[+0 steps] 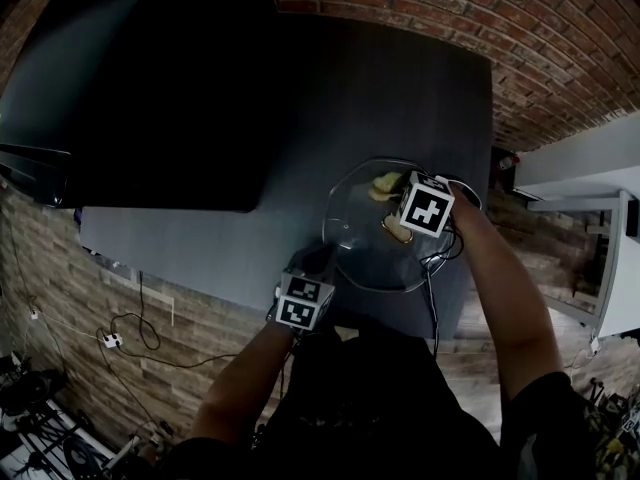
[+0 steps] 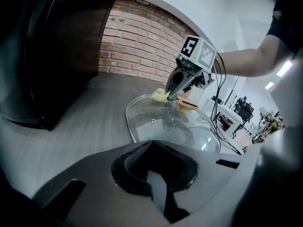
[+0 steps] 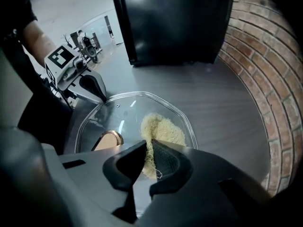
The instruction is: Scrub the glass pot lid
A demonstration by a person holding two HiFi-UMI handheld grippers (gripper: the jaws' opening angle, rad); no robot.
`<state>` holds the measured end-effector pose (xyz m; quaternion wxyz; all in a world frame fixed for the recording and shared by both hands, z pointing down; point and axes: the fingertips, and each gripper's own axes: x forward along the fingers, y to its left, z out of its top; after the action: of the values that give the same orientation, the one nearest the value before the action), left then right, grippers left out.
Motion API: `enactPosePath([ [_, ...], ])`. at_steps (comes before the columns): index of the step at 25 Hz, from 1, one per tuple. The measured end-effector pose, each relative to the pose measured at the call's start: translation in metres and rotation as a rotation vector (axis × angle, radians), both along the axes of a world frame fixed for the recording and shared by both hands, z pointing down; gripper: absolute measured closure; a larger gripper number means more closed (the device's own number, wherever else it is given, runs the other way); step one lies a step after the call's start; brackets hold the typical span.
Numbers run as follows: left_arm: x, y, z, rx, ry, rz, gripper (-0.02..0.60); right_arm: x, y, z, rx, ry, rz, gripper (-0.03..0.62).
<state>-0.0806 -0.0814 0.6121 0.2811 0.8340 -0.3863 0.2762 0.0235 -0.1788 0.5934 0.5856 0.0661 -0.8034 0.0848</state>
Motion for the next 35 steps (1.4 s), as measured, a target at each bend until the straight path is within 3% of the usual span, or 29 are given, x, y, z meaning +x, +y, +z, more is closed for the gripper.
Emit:
enactPosePath([
  [12, 0.000, 0.001, 0.000, 0.000, -0.008, 0.030, 0.549, 0.059, 0.033, -0.001, 0.026, -0.079, 0.262, 0.553],
  [19, 0.000, 0.001, 0.001, -0.005, -0.017, 0.059, 0.549, 0.073, 0.072, 0.000, 0.040, -0.116, 0.397, 0.553],
  [28, 0.001, 0.002, 0.001, -0.007, -0.018, 0.103, 0.549, 0.065, 0.109, 0.000, 0.068, -0.116, 0.495, 0.553],
  [35, 0.001, 0.002, 0.002, -0.008, -0.013, 0.146, 0.549, 0.027, 0.124, -0.001, 0.090, -0.142, 0.566, 0.552],
])
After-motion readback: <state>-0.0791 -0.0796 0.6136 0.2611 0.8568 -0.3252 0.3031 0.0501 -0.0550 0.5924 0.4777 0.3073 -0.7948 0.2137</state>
